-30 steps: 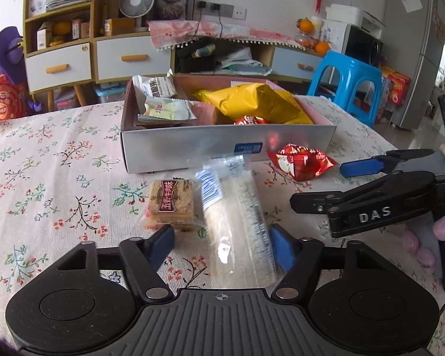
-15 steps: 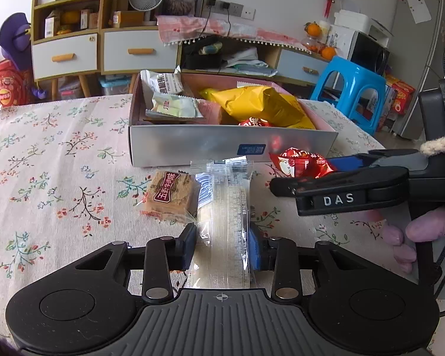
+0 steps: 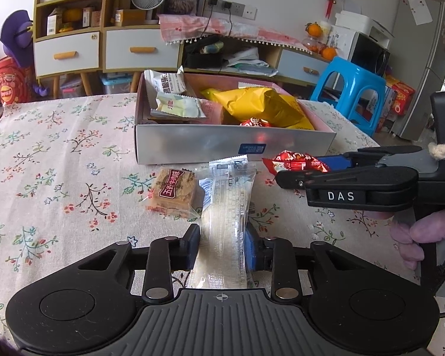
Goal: Organize snacks
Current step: 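Carry the clear bread bag with the left tool while the right tool carries the red bag into the box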
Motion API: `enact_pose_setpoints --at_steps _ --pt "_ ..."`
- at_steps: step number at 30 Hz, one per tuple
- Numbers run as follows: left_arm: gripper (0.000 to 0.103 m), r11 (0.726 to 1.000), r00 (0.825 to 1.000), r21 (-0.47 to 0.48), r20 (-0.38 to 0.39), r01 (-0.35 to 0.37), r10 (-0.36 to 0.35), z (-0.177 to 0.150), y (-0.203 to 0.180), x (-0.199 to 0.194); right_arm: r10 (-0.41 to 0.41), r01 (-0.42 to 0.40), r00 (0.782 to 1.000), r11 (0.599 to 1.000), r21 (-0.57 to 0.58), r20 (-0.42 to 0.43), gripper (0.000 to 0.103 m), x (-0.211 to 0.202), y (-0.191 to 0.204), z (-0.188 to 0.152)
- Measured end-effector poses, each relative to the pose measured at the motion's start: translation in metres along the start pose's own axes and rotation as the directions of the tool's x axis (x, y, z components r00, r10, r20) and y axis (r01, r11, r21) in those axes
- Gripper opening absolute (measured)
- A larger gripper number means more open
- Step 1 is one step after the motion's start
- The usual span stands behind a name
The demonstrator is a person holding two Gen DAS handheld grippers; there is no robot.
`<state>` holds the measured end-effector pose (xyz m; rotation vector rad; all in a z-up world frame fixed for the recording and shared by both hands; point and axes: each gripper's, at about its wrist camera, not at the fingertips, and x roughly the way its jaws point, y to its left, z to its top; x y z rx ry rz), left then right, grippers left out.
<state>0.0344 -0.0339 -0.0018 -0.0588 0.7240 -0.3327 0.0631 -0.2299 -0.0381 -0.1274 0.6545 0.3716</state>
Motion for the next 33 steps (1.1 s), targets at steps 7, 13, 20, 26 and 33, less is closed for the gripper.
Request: enact_pose_setpoints --at_steps 7,13,20,26,33 --pt "0.021 1.000 1.000 0.016 -0.010 -0.010 0.010 0.001 -0.002 -0.004 0.003 -0.002 1.000 1.000 0.005 -0.022 0.041 -0.007 0.004 -0.001" --pt "0.018 1.000 1.000 0.013 -0.014 -0.005 0.005 0.002 0.000 -0.008 0.010 -0.010 1.000 1.000 -0.002 -0.028 0.041 -0.014 0.009 0.001" --pt "0.017 1.000 1.000 0.018 -0.024 -0.005 0.006 0.003 -0.001 -0.015 0.029 -0.029 0.999 1.000 -0.011 -0.028 0.041 -0.022 0.016 0.004" --pt "0.016 1.000 1.000 0.009 0.012 -0.008 0.008 0.007 0.000 -0.026 0.049 -0.049 0.999 0.999 -0.015 -0.015 0.041 -0.030 0.021 0.008" --pt "0.017 0.999 0.999 -0.034 0.044 -0.010 0.012 0.019 0.004 -0.037 0.071 -0.071 0.997 0.997 -0.009 0.000 0.041 -0.032 0.026 0.019"
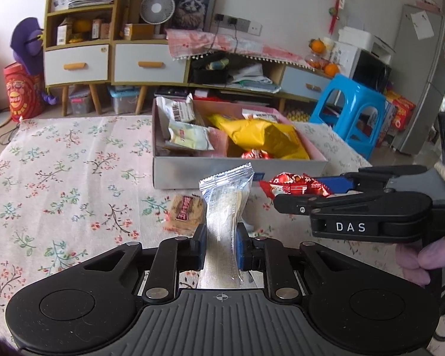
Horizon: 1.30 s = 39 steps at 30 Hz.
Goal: Organize snacks
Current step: 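Carry the clear bread bag with the left tool while the right tool carries the red bag into the box, then open the left tool in the box while the right tool releases the red bag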
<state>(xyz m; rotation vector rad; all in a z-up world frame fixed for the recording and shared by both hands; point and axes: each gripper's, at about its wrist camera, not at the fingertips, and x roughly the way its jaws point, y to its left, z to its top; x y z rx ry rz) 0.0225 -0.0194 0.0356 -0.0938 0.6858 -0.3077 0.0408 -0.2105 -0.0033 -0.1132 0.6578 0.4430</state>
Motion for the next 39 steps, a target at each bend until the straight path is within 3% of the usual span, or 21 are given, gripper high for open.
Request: enact_pose_setpoints --at_steps 9,21,30,39 --pt "0.017 0.999 0.998 -0.007 0.040 -0.046 0.047 0.037 0.006 0.005 0.048 -0.050 0.998 0.998 0.050 0.026 0.041 0.015 0.000 0.025" --pt "0.017 0.994 0.997 -0.078 0.018 -0.073 0.074 0.078 0.030 0.060 0.036 -0.044 0.998 0.989 0.141 0.058 0.041 0.038 -0.019 0.043" --pt "0.017 0.991 0.996 -0.106 0.038 -0.077 0.082 0.089 0.031 0.096 -0.024 0.012 0.995 0.992 0.128 0.094 0.042 0.044 -0.027 0.046" --pt "0.018 0.991 0.995 -0.104 0.044 -0.088 0.093 0.096 0.023 0.116 -0.122 0.114 0.991 0.984 0.141 0.054 0.042 0.055 -0.044 0.035"
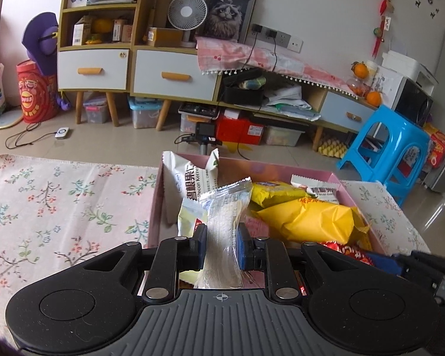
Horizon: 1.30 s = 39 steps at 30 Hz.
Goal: Organize snacks
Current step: 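Open the left tool in the box while the right tool releases the red bag, then withdraw both tools from the box toward the brown pack and silver wrapper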
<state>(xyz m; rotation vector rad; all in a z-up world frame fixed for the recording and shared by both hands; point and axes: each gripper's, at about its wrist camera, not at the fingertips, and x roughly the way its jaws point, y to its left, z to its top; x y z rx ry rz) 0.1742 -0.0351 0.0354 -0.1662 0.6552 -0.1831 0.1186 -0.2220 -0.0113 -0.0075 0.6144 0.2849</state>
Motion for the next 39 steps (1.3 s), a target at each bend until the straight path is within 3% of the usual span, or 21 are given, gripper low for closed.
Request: enact_pose_setpoints --at_steps 10,13,15,20,31,39 --pt "0.022 0.996 0.997 -0.039 -0.031 0.076 -0.077 0.005 -0.013 0.008 0.015 -0.015 1.000 1.000 -0.006 -0.007 0.048 -0.004 0.002 0.003" --pt "0.024 0.996 0.996 -0.055 -0.041 0.077 -0.079 0.006 -0.009 0.006 0.032 -0.032 0.999 0.999 0.000 0.008 0.059 -0.009 0.001 0.005" --pt "0.029 0.995 0.995 -0.066 -0.048 0.081 -0.084 0.006 -0.006 0.003 0.048 -0.048 0.999 0.999 0.002 0.011 0.066 -0.012 0.000 0.007" --pt "0.047 0.996 0.997 -0.051 -0.031 0.074 -0.075 0.007 -0.003 -0.010 0.060 -0.059 0.998 0.998 -0.007 0.008 0.070 -0.016 0.002 0.011" --pt "0.068 0.996 0.999 0.075 -0.021 0.042 -0.040 0.001 -0.011 -0.041 0.077 -0.076 0.997 0.997 -0.018 0.010 0.080 -0.034 0.006 0.009" --pt "0.078 0.997 0.999 0.067 -0.037 0.024 -0.021 -0.020 -0.001 -0.063 0.080 -0.080 0.997 0.996 -0.027 0.012 0.086 -0.049 0.008 0.002"
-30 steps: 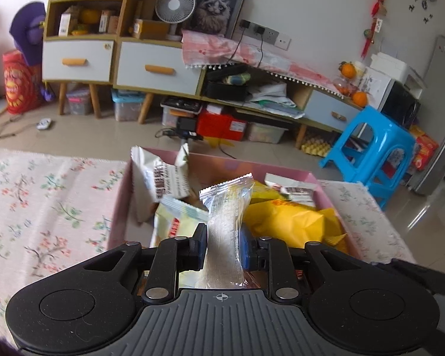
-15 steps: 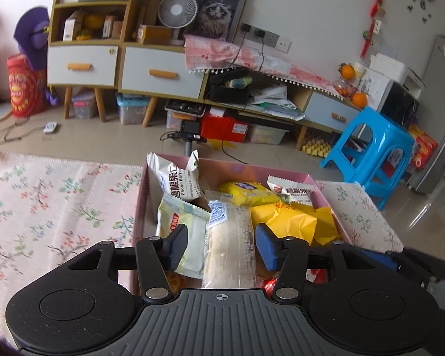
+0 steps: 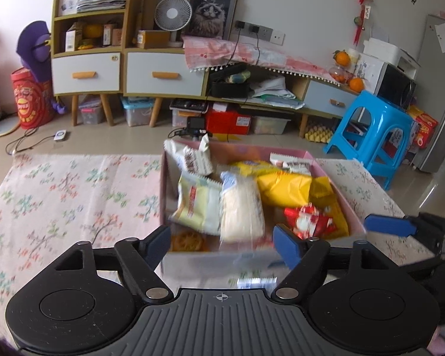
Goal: Organize snacks
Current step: 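Withdraw both tools from the box toward the brown pack and silver wrapper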
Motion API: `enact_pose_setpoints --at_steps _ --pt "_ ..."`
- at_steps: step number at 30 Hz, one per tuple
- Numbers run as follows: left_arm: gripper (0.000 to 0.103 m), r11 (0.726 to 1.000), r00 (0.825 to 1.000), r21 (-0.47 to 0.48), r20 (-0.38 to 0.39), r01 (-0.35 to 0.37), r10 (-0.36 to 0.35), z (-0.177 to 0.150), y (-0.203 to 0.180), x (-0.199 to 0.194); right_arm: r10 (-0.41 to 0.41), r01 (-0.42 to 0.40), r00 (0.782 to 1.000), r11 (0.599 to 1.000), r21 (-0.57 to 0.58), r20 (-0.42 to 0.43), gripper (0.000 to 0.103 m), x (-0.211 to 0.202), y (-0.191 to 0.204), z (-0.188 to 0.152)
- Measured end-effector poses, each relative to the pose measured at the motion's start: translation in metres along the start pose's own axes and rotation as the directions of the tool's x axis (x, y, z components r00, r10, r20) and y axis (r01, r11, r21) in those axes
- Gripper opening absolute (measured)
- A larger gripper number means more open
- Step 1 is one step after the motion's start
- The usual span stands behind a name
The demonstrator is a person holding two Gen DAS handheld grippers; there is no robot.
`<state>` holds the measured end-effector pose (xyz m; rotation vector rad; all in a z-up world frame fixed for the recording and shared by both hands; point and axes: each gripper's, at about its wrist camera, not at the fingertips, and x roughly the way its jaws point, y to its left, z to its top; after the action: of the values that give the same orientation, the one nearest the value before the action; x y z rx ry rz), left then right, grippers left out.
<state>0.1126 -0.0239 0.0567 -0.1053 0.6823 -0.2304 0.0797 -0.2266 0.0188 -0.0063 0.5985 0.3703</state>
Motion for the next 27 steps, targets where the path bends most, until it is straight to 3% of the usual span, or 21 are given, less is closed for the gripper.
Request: enact_pose_setpoints --at_steps 18,27 --pt "0.095 0.999 0.997 0.015 -0.062 -0.052 0.053 -0.058 0.023 -0.034 0.024 -0.029 0.998 0.997 -0.068 -0.061 0.094 -0.021 0.027 -0.029" --pt "0.097 1.000 0.992 -0.005 -0.122 -0.027 0.026 -0.089 0.026 -0.019 0.026 -0.041 0.989 0.994 -0.104 -0.144 0.094 -0.014 0.040 -0.050"
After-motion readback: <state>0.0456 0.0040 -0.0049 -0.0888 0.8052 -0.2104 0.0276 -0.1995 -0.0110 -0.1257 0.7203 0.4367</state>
